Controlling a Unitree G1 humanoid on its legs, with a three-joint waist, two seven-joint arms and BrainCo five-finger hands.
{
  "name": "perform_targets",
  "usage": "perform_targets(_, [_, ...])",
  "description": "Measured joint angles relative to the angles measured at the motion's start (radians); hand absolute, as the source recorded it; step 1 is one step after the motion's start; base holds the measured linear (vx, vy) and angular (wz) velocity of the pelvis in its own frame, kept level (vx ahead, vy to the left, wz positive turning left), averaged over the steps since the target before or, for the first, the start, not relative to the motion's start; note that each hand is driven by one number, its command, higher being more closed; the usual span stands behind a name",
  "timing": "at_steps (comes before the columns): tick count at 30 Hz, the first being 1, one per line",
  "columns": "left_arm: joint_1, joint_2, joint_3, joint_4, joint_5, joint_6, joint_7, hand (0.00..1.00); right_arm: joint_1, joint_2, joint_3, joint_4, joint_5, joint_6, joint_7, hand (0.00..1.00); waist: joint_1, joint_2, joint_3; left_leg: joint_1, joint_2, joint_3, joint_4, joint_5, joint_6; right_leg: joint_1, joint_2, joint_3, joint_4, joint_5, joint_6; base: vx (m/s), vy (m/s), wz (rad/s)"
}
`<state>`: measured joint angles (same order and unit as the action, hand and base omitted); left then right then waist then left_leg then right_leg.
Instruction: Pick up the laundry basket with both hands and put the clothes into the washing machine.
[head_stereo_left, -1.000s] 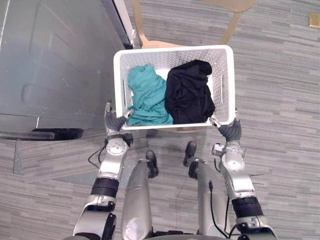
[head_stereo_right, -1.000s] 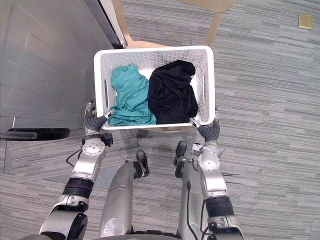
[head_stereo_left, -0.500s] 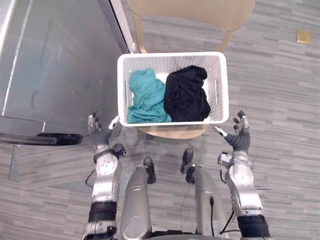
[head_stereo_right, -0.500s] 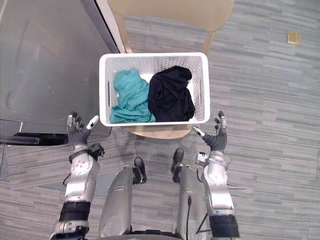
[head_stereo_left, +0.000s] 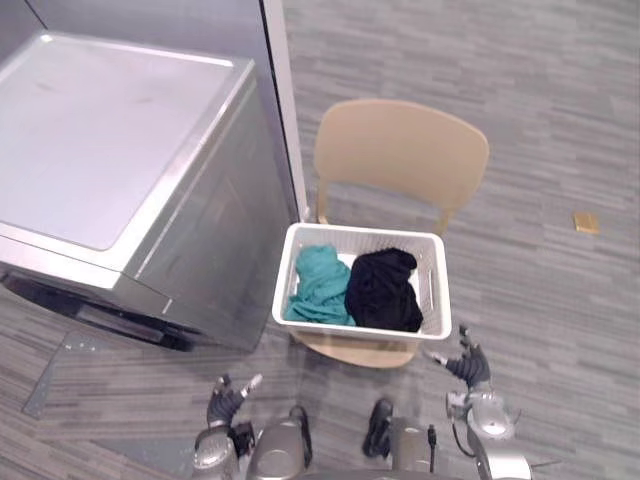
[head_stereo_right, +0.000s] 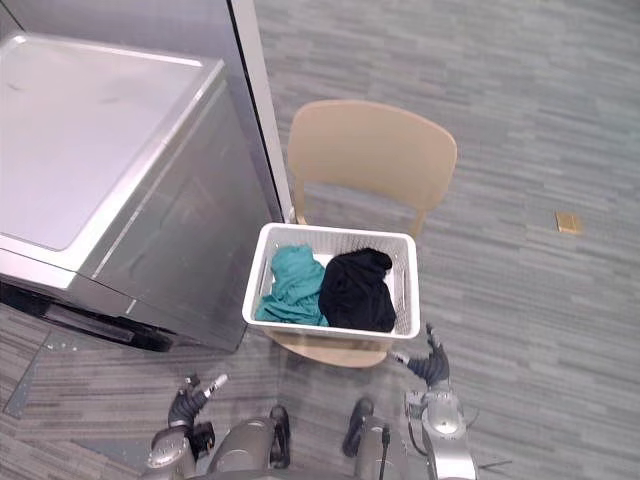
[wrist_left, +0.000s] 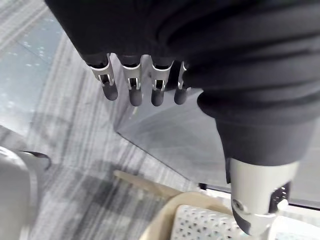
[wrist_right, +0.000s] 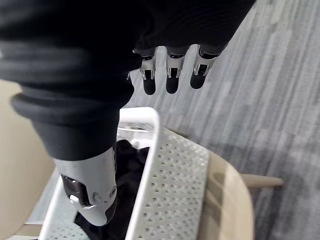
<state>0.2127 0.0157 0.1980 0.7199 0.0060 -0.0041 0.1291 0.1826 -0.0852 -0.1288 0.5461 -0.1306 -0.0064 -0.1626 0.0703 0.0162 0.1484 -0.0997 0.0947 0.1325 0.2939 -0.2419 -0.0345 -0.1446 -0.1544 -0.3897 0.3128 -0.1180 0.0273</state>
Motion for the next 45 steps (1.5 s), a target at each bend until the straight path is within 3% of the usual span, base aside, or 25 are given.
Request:
perform_targets(4, [0.002, 0.02, 0.011, 0.071, 0.027, -0.001, 0.0, 0.0, -0.01, 0.003, 0.0, 0.118, 0.002, 0.012, 0.014, 0.0, 0.002, -0.001, -0.019, 0.006, -0.016, -0.058, -0.032, 0.02, -0.03, 0.039, -0.009, -0.051, -0.015, -0.001, 0.001, -0.04, -0.018, 0.39])
perform_targets(5, [0.001, 0.022, 0.012, 0.072, 0.029, -0.001, 0.001, 0.0, -0.014, 0.003, 0.0, 0.138, 0.003, 0.013, 0.014, 0.0, 0.002, -0.003, -0.017, -0.003, -0.022, -0.075, -0.032, 0.034, -0.021, 0.039, -0.017, -0.069, -0.006, -0.003, 0.001, -0.05, -0.025, 0.72])
perform_targets(8, [-0.042, 0.023, 0.009, 0.073, 0.035, -0.003, 0.002, 0.0, -0.034, 0.0, -0.02, 0.175, 0.012, 0.014, 0.011, 0.0, 0.0, -0.004, -0.015, -0.093, -0.035, -0.105, -0.01, 0.046, -0.046, 0.007, -0.065, -0.172, 0.033, -0.023, -0.003, -0.1, -0.016, 0.95])
perform_targets(9, [-0.057, 0.023, 0.009, 0.074, 0.034, -0.004, 0.002, 0.0, -0.056, 0.0, -0.039, 0.191, 0.016, 0.015, 0.009, 0.0, 0.001, -0.019, -0.01, -0.124, 0.005, -0.024, 0.014, 0.048, -0.036, -0.012, -0.083, -0.208, 0.03, -0.013, -0.016, -0.12, 0.012, 0.99])
perform_targets(11, [-0.075, 0.026, 0.005, 0.077, 0.035, -0.002, 0.002, 0.0, -0.097, -0.003, -0.061, 0.222, 0.015, 0.014, 0.009, 0.0, -0.001, -0.011, -0.003, -0.155, 0.086, 0.105, 0.083, 0.045, -0.029, -0.018, -0.115, -0.254, 0.041, -0.005, -0.017, -0.08, 0.081, 0.88])
perform_targets(12, [-0.083, 0.028, 0.0, 0.094, 0.035, -0.004, 0.003, 0.0, -0.111, -0.022, -0.083, 0.239, 0.015, 0.015, 0.007, 0.0, -0.004, -0.02, 0.002, -0.153, 0.139, 0.146, 0.122, 0.044, -0.028, -0.01, -0.146, -0.282, 0.044, 0.004, -0.002, -0.08, 0.148, 0.87])
perform_targets(15, [-0.11, 0.039, -0.008, 0.138, 0.044, -0.004, 0.004, 0.0, -0.128, -0.058, -0.089, 0.281, 0.015, 0.015, -0.004, 0.0, -0.02, -0.015, 0.0, -0.103, 0.242, 0.183, 0.118, 0.045, -0.029, 0.031, -0.21, -0.329, 0.029, 0.043, 0.054, -0.06, 0.318, 0.78])
perform_targets(16, [-0.111, 0.043, -0.013, 0.139, 0.046, -0.004, 0.004, 0.0, -0.138, -0.071, -0.089, 0.297, 0.015, 0.016, -0.008, 0.0, -0.034, -0.008, -0.004, -0.086, 0.258, 0.185, 0.074, 0.066, -0.011, 0.039, -0.228, -0.341, 0.025, 0.057, 0.077, -0.03, 0.431, 0.7])
perform_targets(17, [-0.116, 0.042, -0.038, 0.143, 0.046, -0.004, 0.005, 0.0, -0.14, -0.098, -0.09, 0.298, 0.015, 0.017, -0.009, 0.0, -0.04, 0.03, -0.02, -0.064, 0.278, 0.18, 0.0, 0.177, 0.041, 0.042, -0.231, -0.355, 0.012, 0.084, 0.104, 0.01, 0.49, 0.63])
perform_targets(18, [-0.128, 0.05, -0.069, 0.16, 0.046, -0.006, 0.005, 0.0, -0.151, -0.117, -0.102, 0.323, 0.015, 0.017, -0.009, 0.0, -0.049, 0.049, -0.023, -0.046, 0.253, 0.163, -0.043, 0.181, -0.127, 0.044, -0.253, -0.35, 0.004, 0.116, 0.139, 0.02, 0.519, 0.56])
perform_targets(20, [-0.163, 0.103, -0.102, 0.173, 0.048, -0.007, 0.004, 0.0, -0.169, -0.064, -0.11, 0.344, 0.016, 0.026, -0.005, 0.0, -0.058, -0.008, -0.005, -0.065, 0.155, 0.136, -0.033, 0.174, -0.082, 0.052, -0.288, -0.272, -0.052, 0.132, 0.16, 0.01, 0.485, 0.78])
perform_targets(21, [-0.172, 0.13, -0.12, 0.172, 0.057, -0.009, 0.004, 0.0, -0.154, -0.036, -0.109, 0.353, 0.015, 0.028, -0.004, 0.0, -0.059, -0.04, -0.004, -0.079, 0.105, 0.123, 0.002, 0.154, -0.06, 0.062, -0.321, -0.227, -0.055, 0.157, 0.147, 0.0, 0.351, 0.79])
perform_targets(22, [-0.169, 0.136, -0.121, 0.173, 0.059, -0.011, 0.004, 0.0, -0.153, -0.028, -0.109, 0.358, 0.015, 0.032, -0.003, 0.0, -0.054, -0.042, -0.004, -0.079, 0.09, 0.121, 0.019, 0.135, -0.047, 0.066, -0.34, -0.219, -0.047, 0.167, 0.135, 0.03, 0.292, 0.43])
perform_targets(24, [-0.144, 0.14, -0.117, 0.173, 0.068, -0.014, 0.006, 0.0, -0.182, -0.029, -0.094, 0.373, 0.015, 0.037, 0.008, 0.0, -0.05, -0.033, -0.002, -0.069, 0.06, 0.124, 0.038, 0.097, -0.018, 0.039, -0.383, -0.192, 0.025, 0.218, -0.011, 0.02, 0.262, 0.03])
perform_targets(25, [-0.134, 0.139, -0.121, 0.172, 0.068, -0.015, 0.006, 0.0, -0.211, -0.031, -0.083, 0.373, 0.015, 0.038, 0.011, 0.0, -0.057, -0.011, 0.011, -0.05, 0.047, 0.118, 0.019, 0.097, -0.003, -0.027, -0.383, -0.113, 0.124, 0.203, -0.113, 0.01, 0.251, 0.03])
perform_targets(26, [-0.13, 0.144, -0.127, 0.173, 0.067, -0.014, 0.007, 0.0, -0.22, -0.026, -0.056, 0.373, 0.015, 0.037, 0.011, 0.0, -0.059, -0.003, 0.018, -0.037, 0.054, 0.108, -0.012, 0.106, 0.009, -0.076, -0.292, 0.005, 0.183, 0.089, -0.011, 0.02, 0.134, 0.15])
perform_targets(27, [-0.129, 0.154, -0.127, 0.173, 0.067, -0.014, 0.007, 0.0, -0.225, -0.023, -0.035, 0.372, 0.016, 0.034, 0.012, 0.0, -0.058, 0.004, 0.024, -0.03, 0.052, 0.109, -0.028, 0.113, 0.015, -0.094, -0.203, 0.065, 0.193, 0.031, 0.002, 0.03, 0.031, 0.22])
perform_targets(28, [-0.131, 0.154, -0.126, 0.173, 0.067, -0.015, 0.009, 0.0, -0.238, -0.024, -0.02, 0.371, 0.017, 0.033, 0.012, 0.0, -0.056, -0.011, 0.033, -0.003, 0.041, 0.106, -0.056, 0.124, 0.017, -0.09, -0.119, 0.11, 0.168, -0.044, 0.003, 0.03, -0.002, 0.21])
perform_targets(30, [-0.135, 0.147, -0.125, 0.178, 0.066, -0.015, 0.01, 0.0, -0.246, -0.027, -0.008, 0.358, 0.023, 0.032, 0.01, 0.0, -0.063, 0.003, 0.044, 0.002, 0.032, 0.061, -0.078, 0.14, 0.01, -0.051, -0.029, 0.196, 0.06, -0.07, 0.036, 0.05, 0.002, 0.42])
perform_targets(32, [-0.156, 0.123, -0.126, 0.174, 0.072, -0.017, 0.012, 0.0, -0.243, -0.029, 0.022, 0.313, 0.023, 0.033, 0.007, 0.0, -0.061, 0.017, 0.054, -0.011, 0.017, 0.027, -0.105, 0.171, -0.001, -0.038, -0.018, 0.185, 0.038, -0.05, 0.043, 0.06, 0.002, 0.55])
perform_targets(34, [-0.16, 0.106, -0.126, 0.166, 0.074, -0.024, 0.026, 0.0, -0.227, -0.025, 0.088, 0.248, 0.023, 0.033, 0.009, 0.0, -0.06, 0.015, 0.057, -0.015, 0.008, -0.008, -0.136, 0.199, -0.01, -0.047, -0.018, 0.197, 0.06, -0.058, 0.051, 0.05, -0.064, 0.61])
perform_targets(38, [-0.147, 0.078, -0.12, 0.143, 0.071, -0.028, 0.032, 0.0, -0.282, 0.016, 0.209, 0.144, 0.022, 0.022, 0.014, 0.0, -0.046, 0.012, 0.06, -0.033, 0.009, -0.08, -0.195, 0.271, -0.038, -0.032, -0.022, 0.111, 0.06, -0.075, 0.04, 0.01, -0.085, 0.63])
perform_targets(45, [-0.11, 0.036, -0.102, 0.07, 0.064, -0.027, 0.053, 0.0, -0.391, 0.058, 0.306, -0.017, 0.023, 0.004, 0.01, 0.0, 0.022, 0.01, 0.071, -0.094, 0.008, -0.104, -0.232, 0.334, -0.036, -0.063, -0.035, 0.043, 0.067, -0.093, 0.028, -0.08, -0.031, 0.34])
